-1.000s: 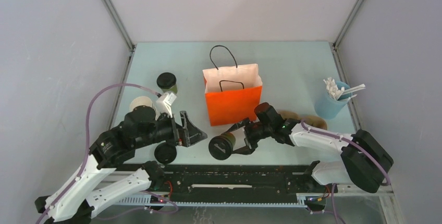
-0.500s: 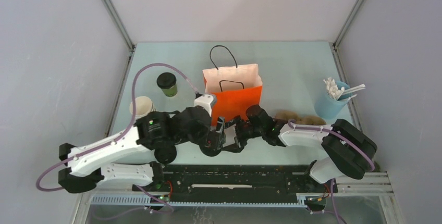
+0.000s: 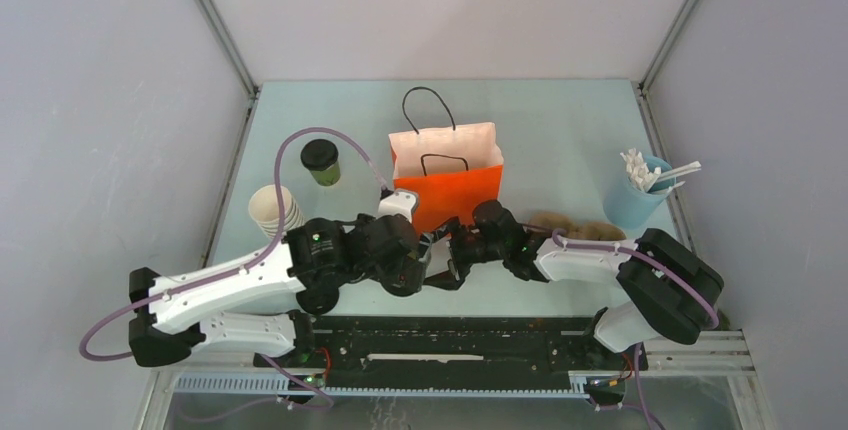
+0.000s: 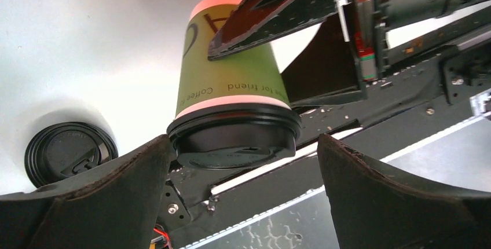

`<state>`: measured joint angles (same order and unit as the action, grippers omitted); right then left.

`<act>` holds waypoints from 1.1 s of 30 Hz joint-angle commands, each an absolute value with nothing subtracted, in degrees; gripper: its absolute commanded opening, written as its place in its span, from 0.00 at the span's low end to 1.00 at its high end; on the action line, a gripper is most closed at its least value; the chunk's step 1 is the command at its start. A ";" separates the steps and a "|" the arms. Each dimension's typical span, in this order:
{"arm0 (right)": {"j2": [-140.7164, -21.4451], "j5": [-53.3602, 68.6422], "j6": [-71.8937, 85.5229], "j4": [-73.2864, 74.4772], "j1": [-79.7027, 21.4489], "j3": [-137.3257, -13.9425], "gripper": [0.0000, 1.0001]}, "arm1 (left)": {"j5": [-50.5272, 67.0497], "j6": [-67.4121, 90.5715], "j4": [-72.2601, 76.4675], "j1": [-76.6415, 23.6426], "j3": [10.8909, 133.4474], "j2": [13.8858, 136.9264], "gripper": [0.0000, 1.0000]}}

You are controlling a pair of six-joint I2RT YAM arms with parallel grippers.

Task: Pack the takeout coffee

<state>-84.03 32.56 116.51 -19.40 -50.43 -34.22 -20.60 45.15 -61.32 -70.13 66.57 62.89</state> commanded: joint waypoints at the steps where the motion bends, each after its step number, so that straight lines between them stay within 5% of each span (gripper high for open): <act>1: -83.03 32.09 128.90 -21.82 -51.02 -33.84 0.83 | -20.51 46.21 -58.38 -70.44 63.06 62.51 1.00; 33: -82.06 32.17 131.00 -24.12 -51.15 -32.67 0.83 | -16.35 47.55 -58.41 -65.40 62.06 60.10 1.00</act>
<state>-83.90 32.01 116.51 -21.93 -50.50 -32.99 -18.17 48.47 -61.32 -67.64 63.46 60.60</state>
